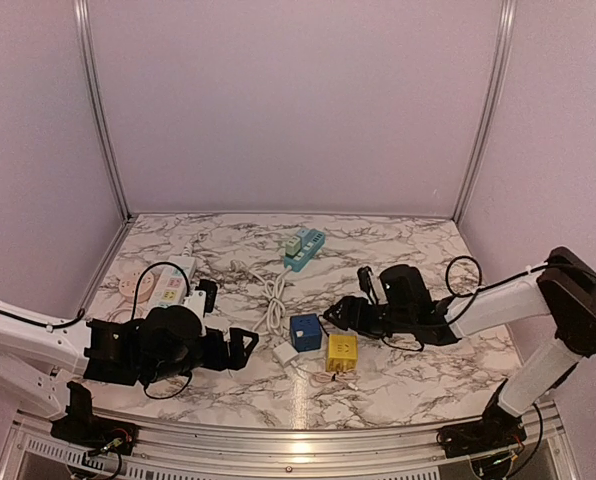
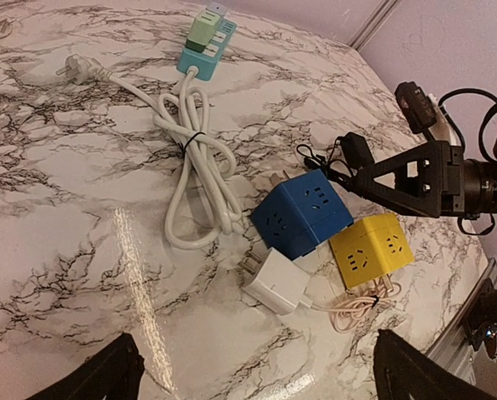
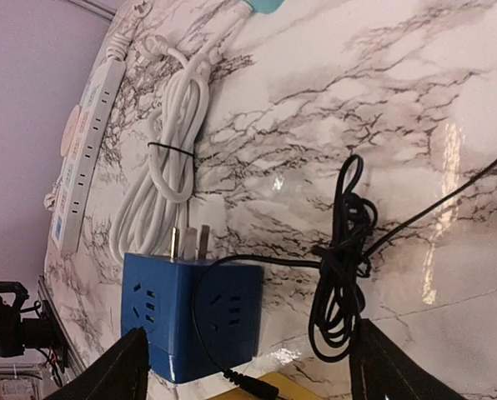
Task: Insert the plug
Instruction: Move the plug to the center of the board.
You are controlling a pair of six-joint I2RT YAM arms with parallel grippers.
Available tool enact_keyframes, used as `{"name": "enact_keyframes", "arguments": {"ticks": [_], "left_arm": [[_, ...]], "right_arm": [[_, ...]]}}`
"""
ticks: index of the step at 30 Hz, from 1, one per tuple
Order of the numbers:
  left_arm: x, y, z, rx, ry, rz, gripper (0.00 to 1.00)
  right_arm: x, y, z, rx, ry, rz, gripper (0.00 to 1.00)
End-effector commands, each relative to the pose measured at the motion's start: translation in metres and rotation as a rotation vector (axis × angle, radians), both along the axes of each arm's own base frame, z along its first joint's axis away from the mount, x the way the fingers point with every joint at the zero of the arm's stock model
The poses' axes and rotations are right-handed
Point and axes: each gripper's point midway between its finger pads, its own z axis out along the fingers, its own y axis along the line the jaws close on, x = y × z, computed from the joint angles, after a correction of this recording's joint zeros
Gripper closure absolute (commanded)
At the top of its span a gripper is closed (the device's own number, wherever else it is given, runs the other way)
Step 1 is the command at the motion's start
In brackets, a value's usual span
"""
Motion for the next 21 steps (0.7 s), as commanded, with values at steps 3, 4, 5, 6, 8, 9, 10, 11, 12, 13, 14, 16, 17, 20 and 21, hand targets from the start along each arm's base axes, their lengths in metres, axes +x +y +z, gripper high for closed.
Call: {"name": "enact_keyframes", "arguments": {"ticks": [3,4,5,6,8,9,10,11,12,13,14,16,17,20,21], "left_arm": [[0.004,-0.001,0.012,0.014,-0.036,0.007,0.01],[0.004,-0.001,0.013,0.014,-0.038,0.006,0.01],[0.004,-0.002,0.013,0.015,-0.038,0.005,0.01],[0.004,-0.002,0.013,0.015,-0.038,0.005,0.01],[0.005,-0.005,0.014,0.015,-0.039,0.002,0.01],[0.005,-0.006,0.014,0.019,-0.039,0.000,0.01],[0.006,-0.007,0.014,0.020,-0.040,-0.002,0.01],[0.007,-0.009,0.015,0.022,-0.043,-0.004,0.01],[0.008,-0.010,0.015,0.030,-0.045,-0.004,0.01],[0.010,-0.010,0.014,0.041,-0.045,0.000,0.01],[0.013,-0.010,0.014,0.047,-0.047,0.005,0.01],[0.025,-0.007,0.016,0.058,-0.046,0.027,0.01],[0.030,-0.006,0.017,0.058,-0.044,0.032,0.01],[0.054,-0.002,0.024,0.036,-0.029,0.047,0.01],[0.063,0.000,0.027,0.030,-0.028,0.051,0.01]], "right_arm": [[0.037,-0.041,0.080,-0.130,-0.226,-0.140,0.21],[0.043,-0.053,0.090,-0.145,-0.255,-0.180,0.20],[0.047,-0.064,0.098,-0.152,-0.275,-0.205,0.20],[0.051,-0.073,0.103,-0.160,-0.286,-0.224,0.20],[0.061,-0.095,0.106,-0.192,-0.297,-0.271,0.19],[0.063,-0.102,0.103,-0.213,-0.297,-0.284,0.19],[0.070,-0.114,0.099,-0.235,-0.295,-0.316,0.19],[0.075,-0.123,0.093,-0.254,-0.288,-0.339,0.18],[0.079,-0.131,0.087,-0.266,-0.279,-0.358,0.18],[0.084,-0.137,0.080,-0.274,-0.267,-0.373,0.18],[0.089,-0.142,0.071,-0.279,-0.252,-0.383,0.18],[0.099,-0.148,0.057,-0.267,-0.228,-0.396,0.19],[0.104,-0.148,0.051,-0.263,-0.219,-0.396,0.20],[0.116,-0.141,0.028,-0.250,-0.172,-0.362,0.22],[0.120,-0.137,0.019,-0.250,-0.152,-0.347,0.23]]}}
